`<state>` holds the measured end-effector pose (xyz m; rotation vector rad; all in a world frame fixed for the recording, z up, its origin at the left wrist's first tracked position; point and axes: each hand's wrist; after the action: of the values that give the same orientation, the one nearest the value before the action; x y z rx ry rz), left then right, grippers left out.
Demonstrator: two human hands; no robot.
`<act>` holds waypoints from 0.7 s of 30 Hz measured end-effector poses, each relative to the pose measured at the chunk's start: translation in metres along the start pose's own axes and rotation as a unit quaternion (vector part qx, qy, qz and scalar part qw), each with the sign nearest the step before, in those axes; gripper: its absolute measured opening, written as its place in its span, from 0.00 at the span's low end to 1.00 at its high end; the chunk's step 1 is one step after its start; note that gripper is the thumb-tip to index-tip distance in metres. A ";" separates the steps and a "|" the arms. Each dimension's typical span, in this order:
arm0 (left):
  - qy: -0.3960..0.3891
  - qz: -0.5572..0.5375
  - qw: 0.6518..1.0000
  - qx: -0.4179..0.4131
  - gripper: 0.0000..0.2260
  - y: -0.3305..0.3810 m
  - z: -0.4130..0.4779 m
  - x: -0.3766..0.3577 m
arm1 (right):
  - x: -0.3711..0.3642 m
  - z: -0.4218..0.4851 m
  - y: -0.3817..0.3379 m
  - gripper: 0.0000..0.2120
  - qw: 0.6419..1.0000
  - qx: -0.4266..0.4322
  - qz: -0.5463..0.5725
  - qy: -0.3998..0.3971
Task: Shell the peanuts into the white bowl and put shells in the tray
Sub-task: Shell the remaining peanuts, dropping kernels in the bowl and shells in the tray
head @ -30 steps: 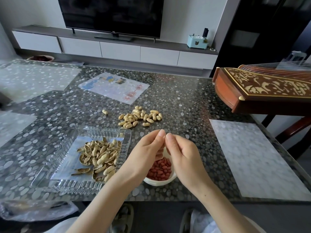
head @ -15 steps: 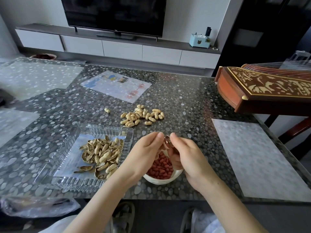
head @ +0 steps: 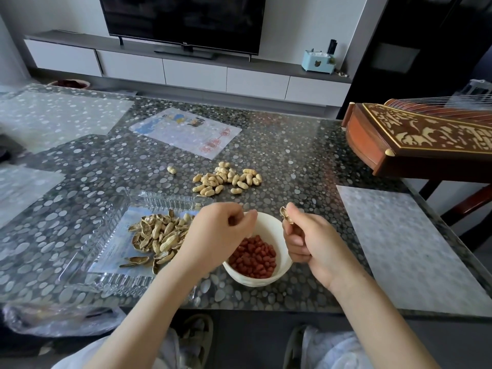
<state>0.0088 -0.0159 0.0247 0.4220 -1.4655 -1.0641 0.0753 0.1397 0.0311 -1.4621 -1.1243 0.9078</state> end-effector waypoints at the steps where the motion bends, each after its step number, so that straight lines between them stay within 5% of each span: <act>1: 0.007 -0.005 1.000 0.006 0.20 -0.001 0.002 0.002 | 0.000 0.000 0.000 0.22 1.000 0.003 -0.003 0.000; 9: 0.091 -0.045 0.991 0.093 0.18 -0.027 0.010 0.037 | -0.019 -0.001 0.004 0.19 0.986 0.126 -0.109 0.002; 17: 0.174 0.022 0.968 0.180 0.17 -0.065 0.014 0.077 | -0.077 0.020 -0.002 0.06 0.901 0.272 -0.329 -0.081; 21: 0.177 0.038 0.967 0.180 0.21 -0.070 0.014 0.081 | -0.100 0.037 -0.005 0.11 0.843 0.305 -0.432 -0.096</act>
<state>-0.0442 -0.1103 0.0185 0.7657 -1.3373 -0.6181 0.0122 0.0543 0.0272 -0.2574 -1.3002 0.6506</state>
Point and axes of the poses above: each hand's wrist, its own z-axis towards the middle knuckle, its own x-axis out of the back of the hand, y = z × x, and after that the axes turned 6 degrees about x, right-handed
